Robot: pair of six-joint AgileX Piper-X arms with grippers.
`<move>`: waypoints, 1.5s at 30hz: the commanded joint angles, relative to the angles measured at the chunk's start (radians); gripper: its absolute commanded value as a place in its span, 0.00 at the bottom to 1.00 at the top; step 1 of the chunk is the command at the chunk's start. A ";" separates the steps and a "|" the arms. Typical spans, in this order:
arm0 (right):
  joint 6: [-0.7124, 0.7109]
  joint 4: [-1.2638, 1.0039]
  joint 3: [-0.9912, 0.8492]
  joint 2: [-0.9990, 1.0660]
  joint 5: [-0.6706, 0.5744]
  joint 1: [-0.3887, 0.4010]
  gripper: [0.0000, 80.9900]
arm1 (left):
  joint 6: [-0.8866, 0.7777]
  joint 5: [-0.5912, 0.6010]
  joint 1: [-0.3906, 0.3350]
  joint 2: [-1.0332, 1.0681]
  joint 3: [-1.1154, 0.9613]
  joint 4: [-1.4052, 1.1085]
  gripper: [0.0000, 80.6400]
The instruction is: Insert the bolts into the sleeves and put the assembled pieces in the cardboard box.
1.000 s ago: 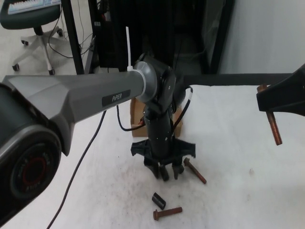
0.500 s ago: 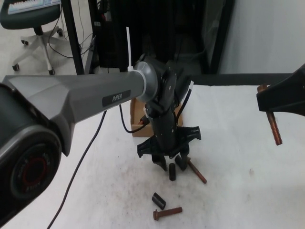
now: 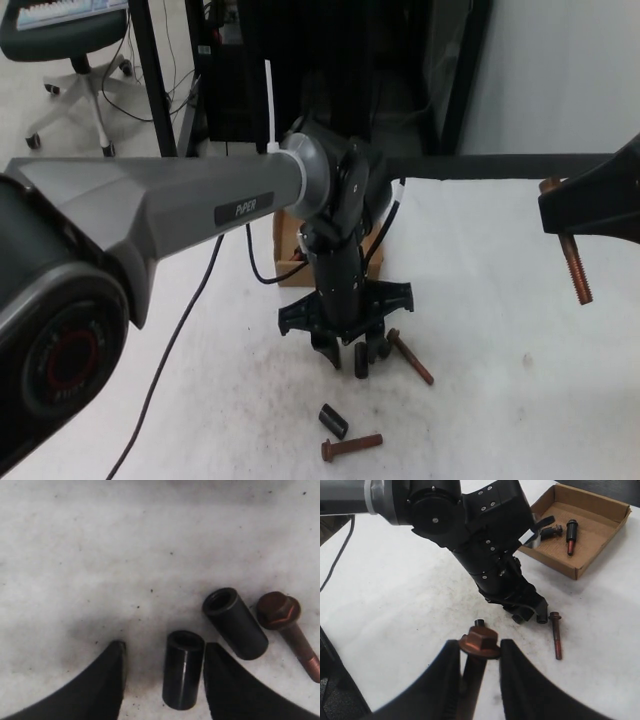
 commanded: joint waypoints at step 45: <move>-0.008 -0.002 -0.004 -0.012 -0.012 -0.004 0.01 | 1.058 -0.312 -0.013 -0.023 0.065 0.160 0.00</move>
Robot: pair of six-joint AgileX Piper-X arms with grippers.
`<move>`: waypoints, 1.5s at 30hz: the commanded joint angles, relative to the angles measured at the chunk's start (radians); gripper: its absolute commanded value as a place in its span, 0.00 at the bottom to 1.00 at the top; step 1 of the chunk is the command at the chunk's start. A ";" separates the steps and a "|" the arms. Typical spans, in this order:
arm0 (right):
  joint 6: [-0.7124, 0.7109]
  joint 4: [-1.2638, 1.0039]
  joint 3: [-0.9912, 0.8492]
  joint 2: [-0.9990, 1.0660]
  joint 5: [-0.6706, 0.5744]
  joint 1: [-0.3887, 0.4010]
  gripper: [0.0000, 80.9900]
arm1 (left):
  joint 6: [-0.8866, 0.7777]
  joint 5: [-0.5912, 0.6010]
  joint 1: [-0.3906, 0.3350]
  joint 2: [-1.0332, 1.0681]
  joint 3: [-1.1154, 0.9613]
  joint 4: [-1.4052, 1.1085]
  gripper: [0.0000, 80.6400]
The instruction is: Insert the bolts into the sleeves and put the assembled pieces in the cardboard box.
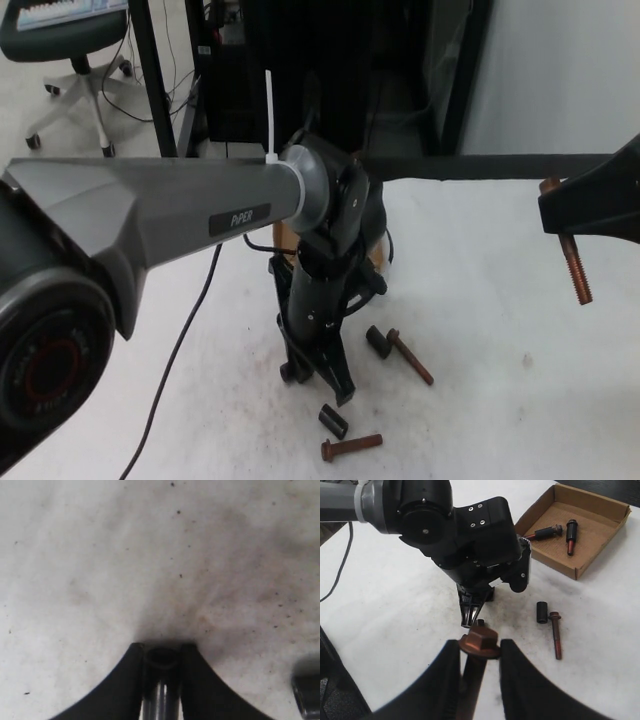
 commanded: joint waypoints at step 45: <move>-0.008 -0.002 -0.004 -0.012 -0.012 -0.004 0.01 | 0.204 0.171 0.074 -0.049 0.008 0.100 0.29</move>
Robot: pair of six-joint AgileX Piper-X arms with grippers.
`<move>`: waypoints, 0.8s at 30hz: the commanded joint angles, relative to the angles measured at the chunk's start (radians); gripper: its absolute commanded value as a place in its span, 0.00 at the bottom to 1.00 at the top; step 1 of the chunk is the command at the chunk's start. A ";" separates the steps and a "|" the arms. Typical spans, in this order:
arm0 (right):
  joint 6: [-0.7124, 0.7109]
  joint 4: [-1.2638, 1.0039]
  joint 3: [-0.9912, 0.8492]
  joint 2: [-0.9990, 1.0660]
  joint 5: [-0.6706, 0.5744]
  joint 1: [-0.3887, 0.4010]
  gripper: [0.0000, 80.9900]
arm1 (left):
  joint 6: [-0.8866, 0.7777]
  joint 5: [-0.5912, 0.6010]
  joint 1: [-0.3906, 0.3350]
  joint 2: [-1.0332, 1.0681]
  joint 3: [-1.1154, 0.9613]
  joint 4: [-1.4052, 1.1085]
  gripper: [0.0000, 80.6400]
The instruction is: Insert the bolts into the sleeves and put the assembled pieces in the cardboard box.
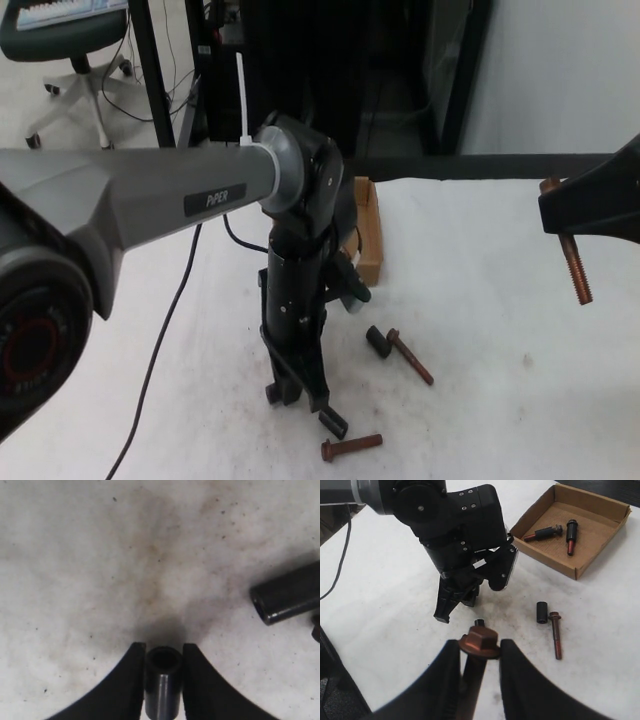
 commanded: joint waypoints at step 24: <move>-0.008 -0.002 -0.004 -0.012 -0.012 -0.004 0.01 | -0.109 0.196 0.008 -0.022 0.001 0.002 0.60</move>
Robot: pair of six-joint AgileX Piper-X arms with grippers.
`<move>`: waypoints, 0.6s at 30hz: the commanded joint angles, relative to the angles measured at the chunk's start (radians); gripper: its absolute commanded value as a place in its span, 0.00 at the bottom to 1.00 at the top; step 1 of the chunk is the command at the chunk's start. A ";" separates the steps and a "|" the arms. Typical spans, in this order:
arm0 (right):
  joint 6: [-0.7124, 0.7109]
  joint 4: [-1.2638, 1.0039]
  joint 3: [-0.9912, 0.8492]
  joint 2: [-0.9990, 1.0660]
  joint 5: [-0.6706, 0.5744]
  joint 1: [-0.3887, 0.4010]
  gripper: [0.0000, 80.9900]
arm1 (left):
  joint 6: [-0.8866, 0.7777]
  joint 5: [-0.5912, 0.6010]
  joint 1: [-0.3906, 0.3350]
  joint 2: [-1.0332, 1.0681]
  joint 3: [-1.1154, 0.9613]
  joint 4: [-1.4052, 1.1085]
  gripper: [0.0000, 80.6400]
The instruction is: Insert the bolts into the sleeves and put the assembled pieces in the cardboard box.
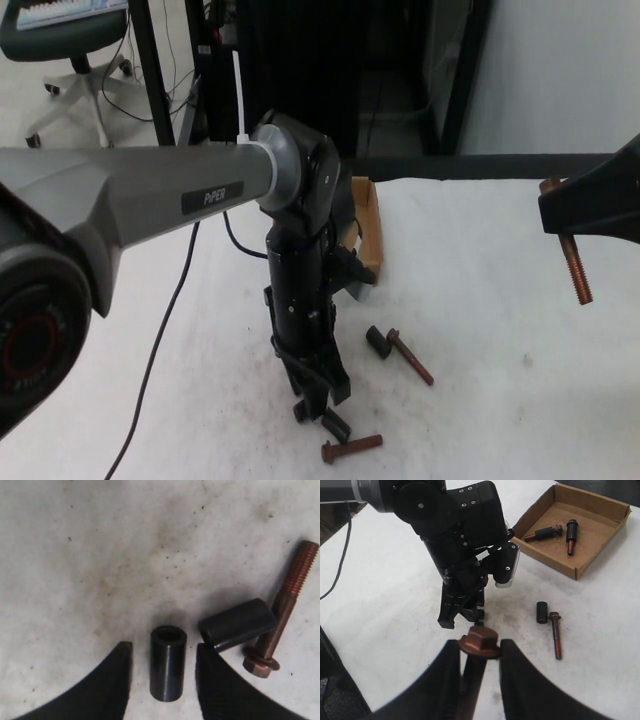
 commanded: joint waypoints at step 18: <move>-0.008 -0.002 -0.004 -0.012 -0.012 -0.004 0.01 | -0.019 -0.088 0.000 -0.022 0.001 0.048 0.64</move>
